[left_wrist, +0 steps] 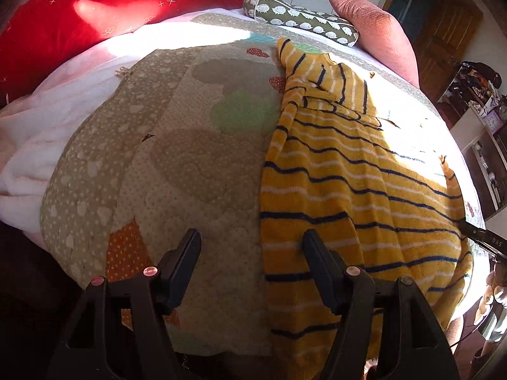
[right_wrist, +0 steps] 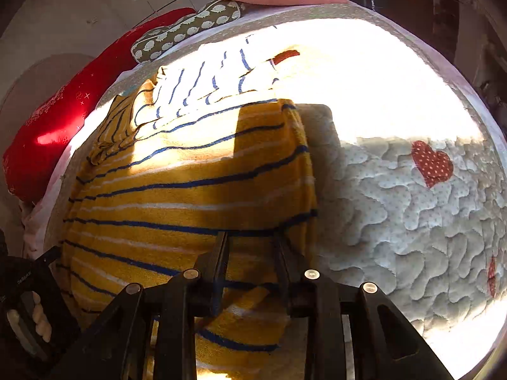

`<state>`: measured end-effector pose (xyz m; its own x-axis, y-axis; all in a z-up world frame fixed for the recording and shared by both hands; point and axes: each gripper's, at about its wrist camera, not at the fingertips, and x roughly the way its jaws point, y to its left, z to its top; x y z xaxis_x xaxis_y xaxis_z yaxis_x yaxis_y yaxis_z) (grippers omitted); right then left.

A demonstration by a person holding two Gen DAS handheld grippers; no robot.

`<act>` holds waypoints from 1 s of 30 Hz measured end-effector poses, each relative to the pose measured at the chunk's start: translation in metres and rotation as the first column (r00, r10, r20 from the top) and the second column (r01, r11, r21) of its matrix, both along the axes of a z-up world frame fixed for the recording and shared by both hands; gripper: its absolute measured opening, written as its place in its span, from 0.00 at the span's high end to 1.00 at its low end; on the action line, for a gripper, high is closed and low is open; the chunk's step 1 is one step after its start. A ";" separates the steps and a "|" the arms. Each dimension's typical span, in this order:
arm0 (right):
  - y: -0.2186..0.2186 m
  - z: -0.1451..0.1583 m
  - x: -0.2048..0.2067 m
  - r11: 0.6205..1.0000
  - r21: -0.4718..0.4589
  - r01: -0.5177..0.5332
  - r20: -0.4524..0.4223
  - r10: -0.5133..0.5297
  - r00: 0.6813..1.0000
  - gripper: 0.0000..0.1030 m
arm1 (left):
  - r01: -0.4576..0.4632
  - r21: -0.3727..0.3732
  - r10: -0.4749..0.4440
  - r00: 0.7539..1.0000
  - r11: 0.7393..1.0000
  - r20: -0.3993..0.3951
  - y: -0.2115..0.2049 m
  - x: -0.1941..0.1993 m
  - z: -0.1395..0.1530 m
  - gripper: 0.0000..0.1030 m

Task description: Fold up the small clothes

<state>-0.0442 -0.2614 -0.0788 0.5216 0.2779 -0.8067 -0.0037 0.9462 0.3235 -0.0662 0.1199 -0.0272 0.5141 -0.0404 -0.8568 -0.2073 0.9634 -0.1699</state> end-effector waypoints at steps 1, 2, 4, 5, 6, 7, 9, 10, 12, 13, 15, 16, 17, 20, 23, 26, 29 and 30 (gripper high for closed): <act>-0.016 0.004 -0.013 0.999 0.028 0.045 0.019 -0.045 0.999 0.69 | -0.007 -0.011 0.007 1.000 1.000 -0.003 0.002 -0.004 0.000 0.36; -0.026 0.008 -0.024 0.996 0.030 0.080 0.027 -0.080 0.996 0.68 | -0.015 -0.025 0.014 1.000 1.000 -0.007 0.004 -0.008 0.000 0.36; -0.034 0.011 -0.043 0.995 0.064 0.073 0.055 -0.076 0.996 0.68 | -0.021 -0.056 0.020 1.000 0.998 -0.017 0.007 -0.017 -0.001 0.36; -0.038 0.011 -0.051 0.992 0.117 0.056 0.060 -0.063 0.996 0.65 | -0.021 -0.073 0.020 1.000 0.997 -0.023 0.007 -0.020 -0.001 0.36; -0.038 0.009 -0.059 0.984 0.176 0.041 0.057 -0.052 0.997 0.60 | -0.019 -0.089 0.017 0.999 0.996 -0.029 0.006 -0.025 -0.003 0.36; -0.037 0.006 -0.066 0.973 0.229 0.027 0.052 -0.040 0.998 0.59 | -0.014 -0.108 0.011 0.999 0.994 -0.033 0.005 -0.029 -0.004 0.36; -0.026 -0.002 -0.079 0.956 0.292 -0.015 0.042 0.003 0.999 0.58 | 0.001 -0.140 -0.007 0.999 0.990 -0.041 -0.001 -0.037 -0.007 0.36; -0.021 -0.006 -0.083 0.955 0.294 -0.030 0.038 0.020 0.999 0.58 | 0.007 -0.147 -0.014 0.999 0.989 -0.046 -0.004 -0.040 -0.009 0.36; -0.010 -0.014 -0.090 0.963 0.267 -0.041 0.029 0.035 0.999 0.58 | 0.019 -0.135 -0.026 0.998 0.991 -0.053 -0.013 -0.045 -0.012 0.36; -0.008 -0.017 -0.096 0.962 0.271 -0.044 0.032 0.037 0.999 0.58 | 0.029 -0.127 -0.036 0.998 0.992 -0.051 -0.017 -0.049 -0.014 0.36; -0.004 -0.019 -0.102 0.951 0.302 -0.059 0.035 0.051 0.998 0.52 | 0.053 -0.119 -0.060 0.997 0.992 -0.055 -0.025 -0.054 -0.017 0.33; -0.002 -0.020 -0.102 0.947 0.313 -0.067 0.036 0.059 0.998 0.51 | 0.066 -0.136 -0.074 0.996 0.989 -0.056 -0.027 -0.056 -0.020 0.29; 0.000 -0.023 -0.103 0.944 0.323 -0.072 0.035 0.064 0.997 0.50 | 0.081 -0.162 -0.092 0.994 0.983 -0.061 -0.030 -0.057 -0.023 0.28; 0.003 -0.029 -0.104 0.930 0.359 -0.082 0.024 0.078 0.997 0.50 | 0.126 -0.228 -0.145 0.987 0.965 -0.071 -0.039 -0.060 -0.032 0.27; 0.012 -0.036 -0.106 0.914 0.393 -0.100 0.013 0.103 0.995 0.50 | 0.169 -0.276 -0.194 0.979 0.946 -0.067 -0.048 -0.061 -0.034 0.27; 0.022 -0.044 -0.111 0.904 0.415 -0.105 0.003 0.113 0.994 0.50 | 0.180 -0.253 -0.208 0.974 0.951 -0.091 -0.054 -0.063 -0.035 0.75; 0.024 -0.046 -0.112 0.882 0.458 -0.107 0.017 0.112 0.994 0.78 | 0.162 -0.287 -0.198 0.975 0.944 -0.100 -0.050 -0.063 -0.032 0.89; 0.024 -0.044 -0.113 0.876 0.470 -0.114 0.028 0.114 0.993 0.91 | 0.159 -0.293 -0.194 0.976 0.943 -0.094 -0.049 -0.064 -0.029 0.89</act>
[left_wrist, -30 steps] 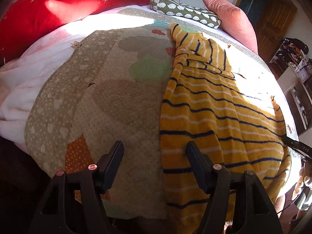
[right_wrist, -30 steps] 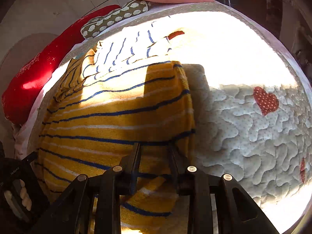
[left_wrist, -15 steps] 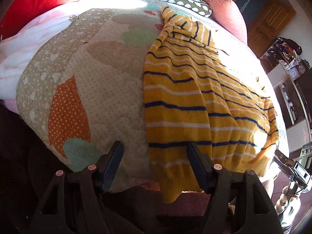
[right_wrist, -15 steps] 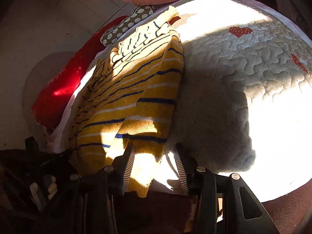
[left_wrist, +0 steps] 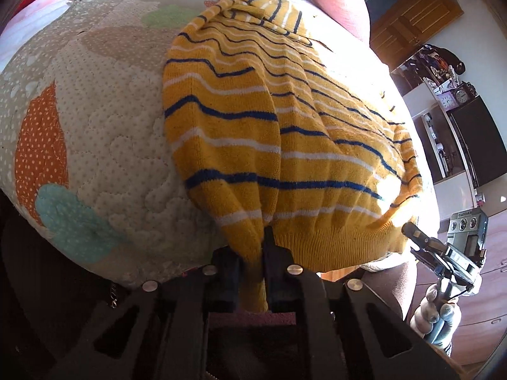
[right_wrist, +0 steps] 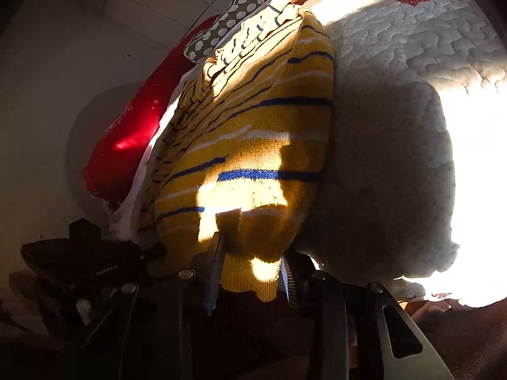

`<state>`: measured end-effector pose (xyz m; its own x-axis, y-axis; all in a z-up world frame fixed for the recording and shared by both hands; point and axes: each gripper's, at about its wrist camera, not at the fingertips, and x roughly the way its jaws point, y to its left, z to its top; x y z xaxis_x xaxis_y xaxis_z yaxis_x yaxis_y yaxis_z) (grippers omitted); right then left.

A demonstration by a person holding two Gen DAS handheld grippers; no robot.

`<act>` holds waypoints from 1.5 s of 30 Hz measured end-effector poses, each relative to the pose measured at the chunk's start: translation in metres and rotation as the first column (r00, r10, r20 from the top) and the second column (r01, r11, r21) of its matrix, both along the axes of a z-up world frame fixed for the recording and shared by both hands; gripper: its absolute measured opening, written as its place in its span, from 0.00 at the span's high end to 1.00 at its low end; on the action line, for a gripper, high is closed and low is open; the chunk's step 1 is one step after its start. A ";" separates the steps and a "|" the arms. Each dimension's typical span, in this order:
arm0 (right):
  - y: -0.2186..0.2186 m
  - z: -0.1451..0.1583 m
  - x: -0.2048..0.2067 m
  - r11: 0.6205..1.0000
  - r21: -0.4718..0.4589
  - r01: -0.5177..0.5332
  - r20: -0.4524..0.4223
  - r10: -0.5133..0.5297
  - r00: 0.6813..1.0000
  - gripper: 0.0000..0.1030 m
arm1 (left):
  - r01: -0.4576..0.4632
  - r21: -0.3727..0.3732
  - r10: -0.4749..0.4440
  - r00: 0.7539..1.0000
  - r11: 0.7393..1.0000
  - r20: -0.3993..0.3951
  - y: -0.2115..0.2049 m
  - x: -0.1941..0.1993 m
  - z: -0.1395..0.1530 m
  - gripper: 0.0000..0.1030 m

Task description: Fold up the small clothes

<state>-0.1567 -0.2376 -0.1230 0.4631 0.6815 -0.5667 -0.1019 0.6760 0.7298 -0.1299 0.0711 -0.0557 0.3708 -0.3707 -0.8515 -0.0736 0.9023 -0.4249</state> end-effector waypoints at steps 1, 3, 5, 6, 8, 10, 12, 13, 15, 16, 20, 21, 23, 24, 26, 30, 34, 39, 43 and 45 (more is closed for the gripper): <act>-0.001 0.004 -0.001 1.000 0.009 0.002 0.010 -0.002 1.000 0.90 | -0.004 -0.005 0.004 1.000 1.000 0.011 0.002 -0.001 0.005 0.89; -0.002 0.014 -0.003 1.000 0.024 0.005 0.039 -0.006 0.999 0.91 | -0.007 -0.006 0.007 0.999 1.000 0.034 0.004 -0.002 0.017 0.89; -0.003 0.025 -0.004 0.998 0.064 0.007 0.064 -0.011 0.998 0.92 | -0.005 -0.006 0.005 0.998 1.000 0.069 0.005 -0.001 0.034 0.89; -0.003 0.031 -0.003 0.996 0.089 0.008 0.076 -0.014 0.997 0.92 | -0.004 -0.005 0.005 0.996 1.000 0.090 0.006 -0.001 0.045 0.89; -0.005 0.047 0.000 0.991 0.131 0.002 0.106 -0.016 0.994 0.92 | -0.001 -0.016 0.003 0.991 1.000 0.137 0.008 0.003 0.067 0.89; -0.004 0.065 0.009 0.987 0.161 -0.012 0.142 -0.011 0.990 0.92 | -0.001 -0.025 0.006 0.982 1.000 0.186 0.012 0.011 0.089 0.89; -0.005 0.081 0.025 0.985 0.171 -0.026 0.177 -0.005 0.984 0.92 | -0.006 -0.024 0.011 0.975 1.000 0.220 0.015 0.027 0.106 0.89; -0.004 0.089 0.035 0.985 0.171 -0.030 0.192 -0.003 0.981 0.92 | -0.016 -0.024 0.021 0.973 1.000 0.228 0.018 0.038 0.113 0.89; -0.003 0.104 0.057 0.985 0.172 -0.025 0.215 -0.013 0.976 0.92 | -0.026 -0.034 0.034 0.969 0.999 0.246 0.020 0.066 0.126 0.89; -0.004 0.114 0.071 0.986 0.166 -0.019 0.235 -0.021 0.972 0.92 | -0.038 -0.025 0.043 0.965 0.999 0.260 0.021 0.080 0.131 0.89; -0.005 0.141 0.126 0.986 0.166 0.008 0.262 -0.051 0.964 0.92 | -0.067 0.024 0.057 0.960 0.997 0.275 0.012 0.147 0.140 0.89; -0.006 0.146 0.140 0.987 0.162 0.017 0.263 -0.060 0.963 0.92 | -0.076 0.036 0.063 0.960 0.996 0.272 0.011 0.162 0.141 0.89; -0.004 0.153 0.170 0.990 0.134 0.038 0.264 -0.072 0.962 0.92 | -0.086 0.047 0.071 0.963 0.995 0.260 0.012 0.192 0.140 0.89; -0.002 0.156 0.186 0.992 0.111 0.055 0.263 -0.082 0.961 0.92 | -0.091 0.046 0.077 0.965 0.995 0.251 0.012 0.207 0.139 0.89; -0.005 0.156 0.216 0.993 0.091 0.078 0.241 -0.098 0.966 0.92 | -0.100 0.042 0.088 0.970 0.994 0.227 0.013 0.238 0.134 0.89; -0.008 0.143 0.278 0.990 0.061 0.127 0.173 -0.136 0.976 0.92 | -0.119 0.064 0.106 0.978 0.991 0.182 0.014 0.299 0.118 0.89; -0.015 0.118 0.334 0.983 0.053 0.178 0.090 -0.182 0.979 0.92 | -0.139 0.088 0.126 0.981 0.986 0.145 0.015 0.353 0.096 0.90; -0.020 0.083 0.384 0.971 0.056 0.231 0.010 -0.232 0.973 0.92 | -0.169 0.152 0.152 0.981 0.974 0.117 0.017 0.399 0.069 0.90; -0.021 0.062 0.410 0.967 0.049 0.251 -0.025 -0.250 0.968 0.91 | -0.191 0.198 0.171 0.979 0.962 0.112 0.023 0.423 0.057 0.90; -0.020 0.055 0.419 0.965 0.030 0.261 -0.040 -0.259 0.965 0.91 | -0.205 0.203 0.188 0.977 0.958 0.100 0.027 0.429 0.051 0.90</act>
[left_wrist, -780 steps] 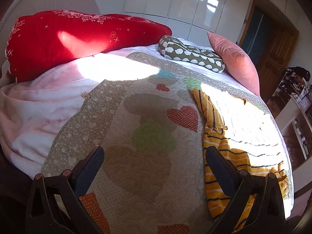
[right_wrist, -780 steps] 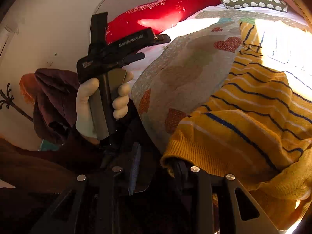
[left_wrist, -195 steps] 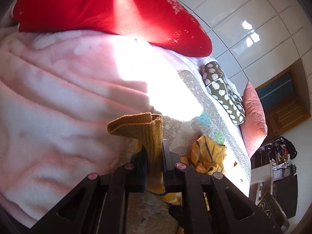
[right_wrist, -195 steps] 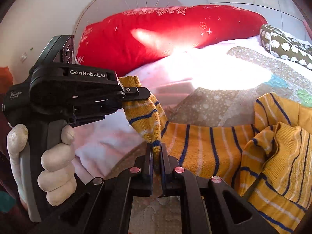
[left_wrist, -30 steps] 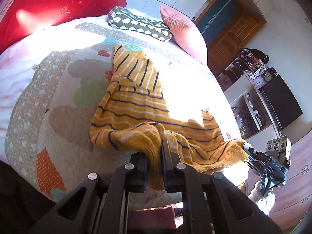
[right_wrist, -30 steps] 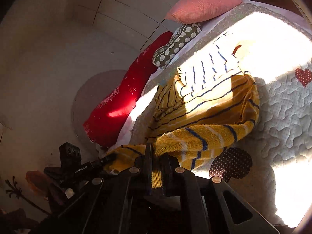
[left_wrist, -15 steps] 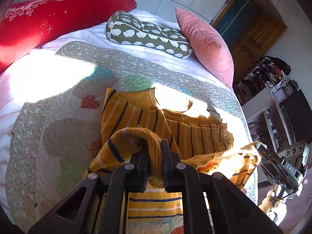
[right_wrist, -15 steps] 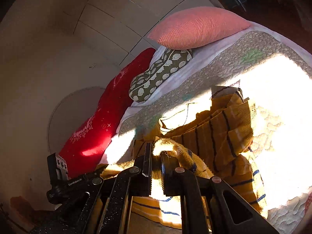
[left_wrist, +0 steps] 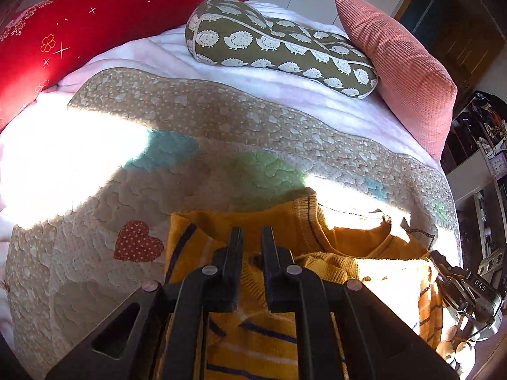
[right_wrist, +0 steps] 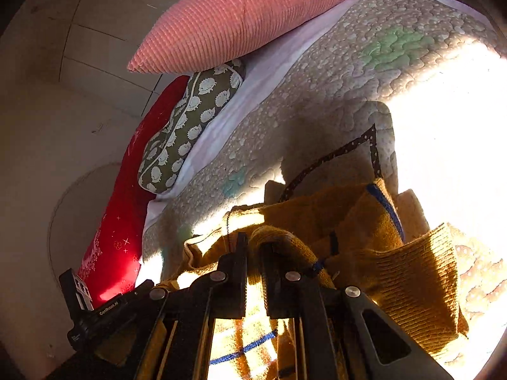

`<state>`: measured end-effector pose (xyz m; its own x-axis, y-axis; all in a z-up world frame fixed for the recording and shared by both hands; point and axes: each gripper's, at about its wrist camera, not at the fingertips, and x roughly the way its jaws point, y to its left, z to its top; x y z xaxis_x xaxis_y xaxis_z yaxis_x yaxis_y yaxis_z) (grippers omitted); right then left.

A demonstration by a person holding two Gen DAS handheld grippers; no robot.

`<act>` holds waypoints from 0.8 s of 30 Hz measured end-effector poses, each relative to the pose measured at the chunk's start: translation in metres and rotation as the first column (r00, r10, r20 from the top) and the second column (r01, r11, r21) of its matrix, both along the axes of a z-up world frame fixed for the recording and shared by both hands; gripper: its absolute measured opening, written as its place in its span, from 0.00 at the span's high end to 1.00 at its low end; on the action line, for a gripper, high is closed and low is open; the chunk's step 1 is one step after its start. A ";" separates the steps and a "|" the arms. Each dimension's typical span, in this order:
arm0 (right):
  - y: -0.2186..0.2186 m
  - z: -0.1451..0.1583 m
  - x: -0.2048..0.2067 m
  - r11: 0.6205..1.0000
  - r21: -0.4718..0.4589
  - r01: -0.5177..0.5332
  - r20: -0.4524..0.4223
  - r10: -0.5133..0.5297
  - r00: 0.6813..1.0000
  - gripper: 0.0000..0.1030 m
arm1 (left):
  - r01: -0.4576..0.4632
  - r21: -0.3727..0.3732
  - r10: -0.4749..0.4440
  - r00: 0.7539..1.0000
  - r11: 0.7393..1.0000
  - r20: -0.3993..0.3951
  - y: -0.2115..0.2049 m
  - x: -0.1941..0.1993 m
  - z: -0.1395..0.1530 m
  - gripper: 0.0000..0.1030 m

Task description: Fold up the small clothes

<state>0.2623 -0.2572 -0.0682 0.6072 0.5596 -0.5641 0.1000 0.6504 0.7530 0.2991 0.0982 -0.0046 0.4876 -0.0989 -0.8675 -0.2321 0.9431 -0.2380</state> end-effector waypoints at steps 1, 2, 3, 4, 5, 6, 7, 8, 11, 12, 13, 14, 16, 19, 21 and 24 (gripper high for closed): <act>0.001 -0.002 0.004 1.000 -0.018 0.001 -0.010 -0.001 1.000 0.91 | -0.005 -0.005 0.005 1.000 1.000 -0.004 0.002 0.000 -0.002 0.90; 0.002 -0.005 0.009 0.999 -0.041 -0.002 -0.024 0.001 1.000 0.91 | -0.008 -0.018 0.008 1.000 1.000 -0.007 0.005 -0.002 -0.002 0.89; 0.002 -0.006 0.012 0.998 -0.064 -0.007 -0.037 0.005 0.999 0.91 | -0.009 -0.036 0.009 1.000 0.999 -0.004 0.008 -0.004 -0.002 0.88; 0.002 -0.007 0.016 0.996 -0.085 -0.017 -0.046 0.014 0.999 0.90 | -0.010 -0.049 0.010 1.000 0.999 0.001 0.011 -0.008 0.000 0.82; 0.002 -0.006 0.020 0.995 -0.093 -0.030 -0.053 0.025 0.998 0.90 | -0.013 -0.055 0.013 1.000 0.998 0.007 0.015 -0.013 0.002 0.78; 0.000 -0.005 0.022 0.995 -0.088 -0.038 -0.057 0.033 0.998 0.89 | -0.019 -0.055 0.020 1.000 0.998 0.015 0.018 -0.018 0.005 0.70; -0.003 -0.003 0.024 0.997 -0.070 -0.037 -0.056 0.033 0.998 0.88 | -0.025 -0.052 0.026 0.999 0.998 0.024 0.022 -0.023 0.008 0.68; -0.007 0.001 0.024 0.998 -0.046 -0.034 -0.048 0.032 0.998 0.84 | -0.026 -0.049 0.028 0.999 0.998 0.031 0.025 -0.027 0.012 0.67; -0.019 0.015 0.023 0.998 0.054 -0.014 -0.010 0.015 1.000 0.43 | -0.040 -0.044 0.042 0.998 0.998 0.044 0.035 -0.040 0.020 0.67; -0.023 0.021 0.021 0.998 0.054 0.010 0.003 -0.010 1.000 0.24 | -0.047 -0.042 0.049 0.998 0.998 0.048 0.038 -0.045 0.022 0.67; -0.027 0.029 0.018 0.998 0.044 0.040 0.024 -0.041 0.999 0.21 | -0.051 -0.040 0.053 0.997 0.998 0.051 0.039 -0.050 0.024 0.66; -0.031 0.035 0.014 0.998 0.043 0.053 0.043 -0.055 0.998 0.21 | -0.052 -0.036 0.054 0.997 0.998 0.054 0.039 -0.055 0.025 0.65; -0.034 0.040 0.007 0.997 0.071 0.041 0.049 -0.045 0.998 0.21 | -0.042 -0.015 0.043 0.997 0.999 0.060 0.036 -0.066 0.025 0.63; -0.024 0.042 -0.009 0.997 0.071 -0.029 0.056 0.025 0.998 0.21 | 0.015 0.031 -0.016 0.998 0.999 0.055 0.019 -0.079 0.015 0.62; -0.009 0.036 -0.022 0.994 0.062 -0.090 0.055 0.087 0.995 0.20 | 0.053 0.061 -0.054 0.998 0.997 0.031 0.008 -0.082 0.002 0.62; 0.012 0.021 -0.037 0.983 0.051 -0.177 0.036 0.175 0.984 0.21 | 0.019 0.179 -0.013 0.999 0.984 -0.032 0.004 -0.081 -0.020 0.62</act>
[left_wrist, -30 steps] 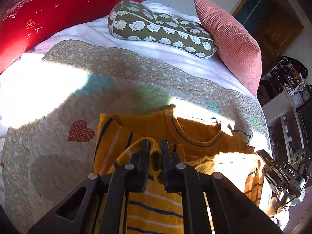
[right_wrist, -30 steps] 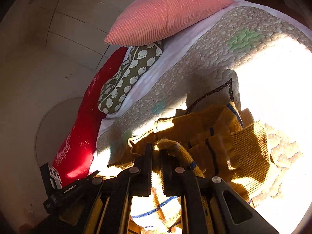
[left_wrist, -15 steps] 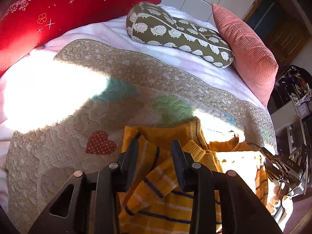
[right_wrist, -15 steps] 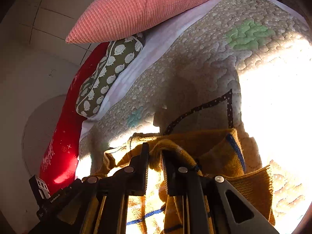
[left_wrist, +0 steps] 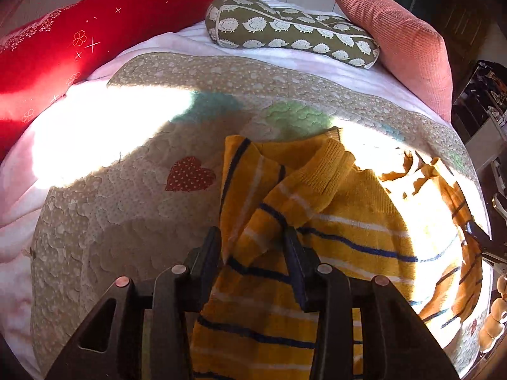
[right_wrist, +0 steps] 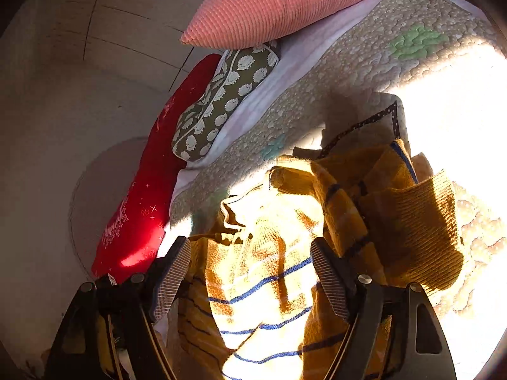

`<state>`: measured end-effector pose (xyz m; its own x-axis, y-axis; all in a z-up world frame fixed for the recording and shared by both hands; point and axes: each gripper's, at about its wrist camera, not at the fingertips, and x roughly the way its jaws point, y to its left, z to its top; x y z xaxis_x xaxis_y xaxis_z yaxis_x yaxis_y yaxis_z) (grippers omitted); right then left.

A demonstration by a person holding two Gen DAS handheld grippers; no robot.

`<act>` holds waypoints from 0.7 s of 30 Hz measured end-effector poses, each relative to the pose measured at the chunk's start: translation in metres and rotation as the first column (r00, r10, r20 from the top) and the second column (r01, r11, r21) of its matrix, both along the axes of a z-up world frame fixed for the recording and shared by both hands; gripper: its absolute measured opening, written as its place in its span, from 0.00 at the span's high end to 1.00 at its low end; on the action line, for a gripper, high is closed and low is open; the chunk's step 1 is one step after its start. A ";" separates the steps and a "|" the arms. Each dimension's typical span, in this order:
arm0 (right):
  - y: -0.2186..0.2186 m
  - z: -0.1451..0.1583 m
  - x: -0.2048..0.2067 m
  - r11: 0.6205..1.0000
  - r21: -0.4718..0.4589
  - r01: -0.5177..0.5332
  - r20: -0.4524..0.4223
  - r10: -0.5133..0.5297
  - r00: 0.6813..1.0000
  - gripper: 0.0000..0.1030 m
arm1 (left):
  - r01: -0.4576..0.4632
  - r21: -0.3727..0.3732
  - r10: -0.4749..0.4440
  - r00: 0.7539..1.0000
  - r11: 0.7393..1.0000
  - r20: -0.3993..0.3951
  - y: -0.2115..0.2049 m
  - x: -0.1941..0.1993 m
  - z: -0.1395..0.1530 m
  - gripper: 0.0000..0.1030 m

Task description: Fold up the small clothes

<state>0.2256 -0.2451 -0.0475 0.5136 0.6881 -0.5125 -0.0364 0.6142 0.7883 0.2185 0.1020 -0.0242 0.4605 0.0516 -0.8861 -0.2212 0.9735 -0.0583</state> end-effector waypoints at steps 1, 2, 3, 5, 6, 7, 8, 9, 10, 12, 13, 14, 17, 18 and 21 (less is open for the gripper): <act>0.003 -0.006 -0.002 0.999 -0.034 -0.013 -0.005 0.013 1.000 0.21 | -0.022 0.023 0.023 1.000 0.999 -0.012 0.003 0.001 -0.006 0.62; 0.003 -0.011 -0.003 0.997 -0.083 -0.007 -0.010 0.006 1.000 0.21 | -0.043 0.039 0.044 0.999 0.998 -0.018 0.008 0.001 -0.010 0.60; -0.001 -0.017 -0.004 0.992 -0.126 0.014 -0.018 -0.017 1.000 0.23 | -0.059 0.044 0.060 0.998 0.997 -0.018 0.014 0.000 -0.012 0.58; -0.017 -0.029 -0.004 0.985 -0.155 0.072 -0.028 -0.077 0.997 0.30 | -0.084 0.033 0.085 0.996 0.996 -0.023 0.024 0.000 -0.015 0.54; -0.025 -0.033 -0.004 0.986 -0.135 0.094 -0.030 -0.099 0.995 0.35 | -0.091 0.013 0.091 0.995 0.996 -0.026 0.030 -0.001 -0.017 0.52; -0.035 -0.037 -0.005 0.987 -0.102 0.122 -0.034 -0.126 0.991 0.36 | -0.098 -0.011 0.098 0.995 0.995 -0.029 0.035 -0.001 -0.018 0.50; -0.042 -0.038 -0.007 0.987 -0.074 0.144 -0.035 -0.147 0.989 0.36 | -0.106 -0.047 0.105 0.994 0.993 -0.030 0.041 -0.002 -0.019 0.50; -0.048 -0.037 -0.010 0.986 -0.052 0.161 -0.034 -0.163 0.986 0.36 | -0.113 -0.093 0.110 0.993 0.989 -0.032 0.047 -0.003 -0.019 0.50; -0.053 -0.034 -0.013 0.983 -0.039 0.178 -0.032 -0.179 0.983 0.35 | -0.121 -0.139 0.117 0.992 0.983 -0.036 0.054 -0.006 -0.018 0.50; -0.063 -0.022 -0.024 0.979 -0.038 0.199 -0.012 -0.200 0.980 0.33 | -0.140 -0.208 0.134 0.990 0.968 -0.043 0.065 -0.012 -0.015 0.50; -0.068 -0.013 -0.031 0.978 -0.054 0.203 -0.003 -0.203 0.979 0.33 | -0.150 -0.224 0.145 0.989 0.963 -0.042 0.071 -0.016 -0.011 0.50; -0.073 -0.005 -0.039 0.976 -0.077 0.202 0.009 -0.202 0.979 0.33 | -0.162 -0.221 0.158 0.987 0.962 -0.036 0.076 -0.021 -0.007 0.50; -0.081 0.020 -0.074 0.973 -0.132 0.189 0.058 -0.183 0.981 0.32 | -0.157 -0.172 0.161 0.987 0.973 0.009 0.085 -0.041 0.013 0.50; -0.083 0.025 -0.088 0.970 -0.156 0.185 0.065 -0.177 0.982 0.31 | -0.153 -0.150 0.159 0.987 0.977 0.028 0.085 -0.051 0.020 0.50; -0.081 0.029 -0.133 0.960 -0.234 0.152 0.079 -0.137 0.987 0.28 | -0.118 -0.074 0.125 0.988 0.990 0.091 0.077 -0.085 0.042 0.50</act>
<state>0.0927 -0.3265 -0.0186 0.6341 0.4658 -0.6172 0.0235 0.7862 0.6175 0.1340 0.1787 0.0182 0.5365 0.0535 -0.8422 -0.3278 0.9329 -0.1495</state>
